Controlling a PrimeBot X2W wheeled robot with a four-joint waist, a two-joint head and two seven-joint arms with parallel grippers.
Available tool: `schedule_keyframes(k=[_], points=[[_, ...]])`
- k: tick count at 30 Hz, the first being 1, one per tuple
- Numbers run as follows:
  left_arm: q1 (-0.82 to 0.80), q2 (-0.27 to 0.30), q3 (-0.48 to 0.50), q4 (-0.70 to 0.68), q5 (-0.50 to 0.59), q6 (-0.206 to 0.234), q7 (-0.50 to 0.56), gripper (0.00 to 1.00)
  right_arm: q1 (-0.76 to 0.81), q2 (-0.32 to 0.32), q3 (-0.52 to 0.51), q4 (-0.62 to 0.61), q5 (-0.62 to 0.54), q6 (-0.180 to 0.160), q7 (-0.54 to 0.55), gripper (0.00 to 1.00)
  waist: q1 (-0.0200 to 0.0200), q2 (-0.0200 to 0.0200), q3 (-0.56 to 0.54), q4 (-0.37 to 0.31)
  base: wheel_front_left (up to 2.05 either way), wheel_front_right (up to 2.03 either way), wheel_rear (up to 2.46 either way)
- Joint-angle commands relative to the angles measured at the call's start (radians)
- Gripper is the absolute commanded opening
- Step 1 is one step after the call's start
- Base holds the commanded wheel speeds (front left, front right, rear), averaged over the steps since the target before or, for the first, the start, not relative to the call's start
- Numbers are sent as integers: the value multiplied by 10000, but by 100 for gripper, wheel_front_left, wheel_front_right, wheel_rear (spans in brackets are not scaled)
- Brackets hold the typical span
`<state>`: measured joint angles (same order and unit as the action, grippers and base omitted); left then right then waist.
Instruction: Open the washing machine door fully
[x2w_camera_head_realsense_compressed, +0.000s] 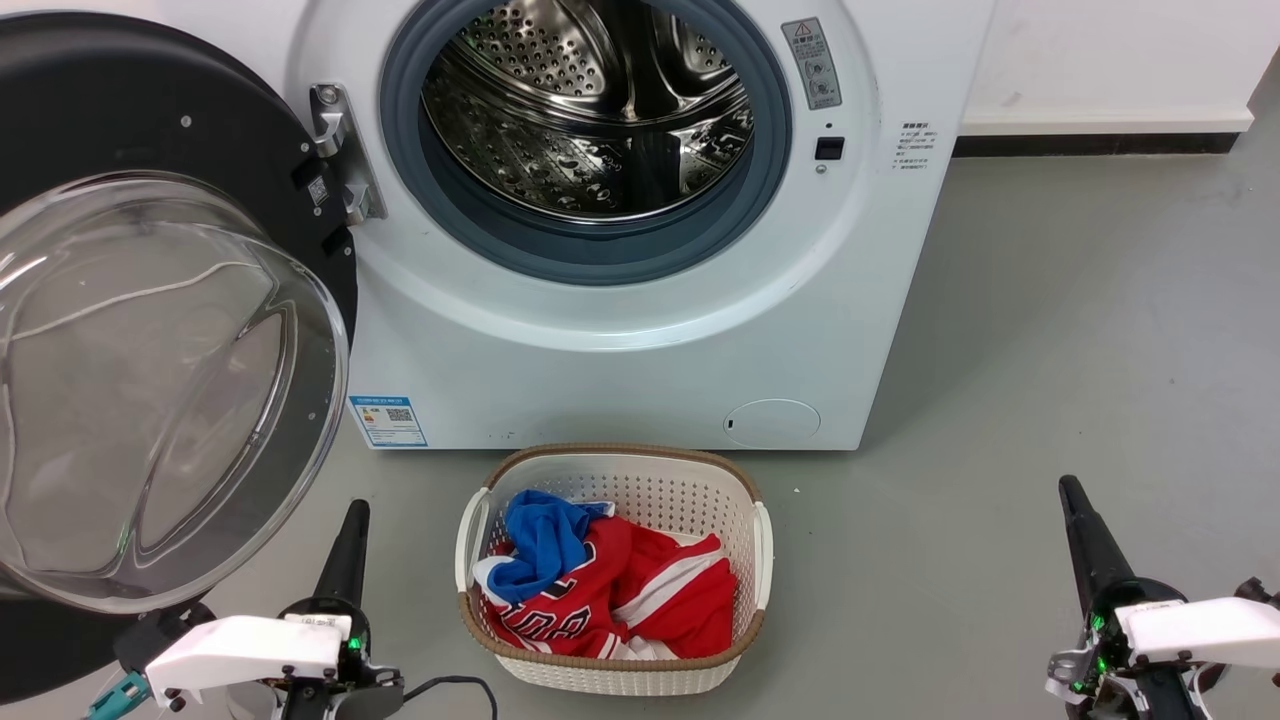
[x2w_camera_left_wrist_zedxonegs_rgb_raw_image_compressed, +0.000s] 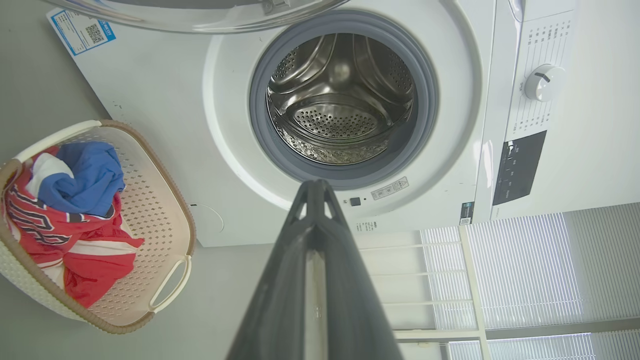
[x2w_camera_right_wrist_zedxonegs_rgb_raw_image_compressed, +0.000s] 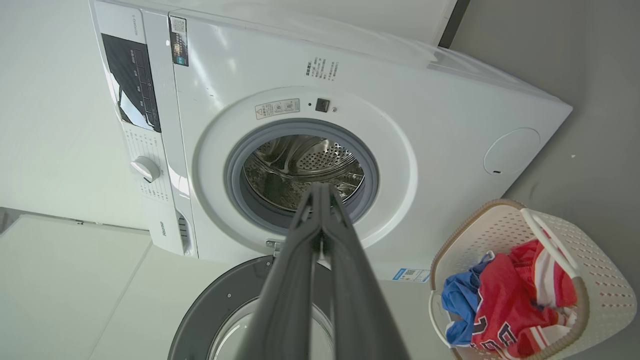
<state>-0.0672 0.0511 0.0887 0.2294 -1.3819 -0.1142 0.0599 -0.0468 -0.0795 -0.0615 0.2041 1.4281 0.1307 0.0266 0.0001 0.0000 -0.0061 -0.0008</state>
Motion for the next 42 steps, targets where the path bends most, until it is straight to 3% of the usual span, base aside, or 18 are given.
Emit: schedule_keyframes(k=[1,26,42], points=[[-204,-12,43,-5,-182,-42,62,0,-244,-25,-31,23,191,1,40,0,-1,0,3,0,0,0,0],[-468,-18,288,180,-2362,-191,583,0,-659,44,-177,428,2193,0,627,0,-1,0,92,8,0,0,0],[-460,-18,279,172,-2310,-192,574,0,-667,90,-237,415,2081,0,675,0,-1,0,92,8,0,0,0]])
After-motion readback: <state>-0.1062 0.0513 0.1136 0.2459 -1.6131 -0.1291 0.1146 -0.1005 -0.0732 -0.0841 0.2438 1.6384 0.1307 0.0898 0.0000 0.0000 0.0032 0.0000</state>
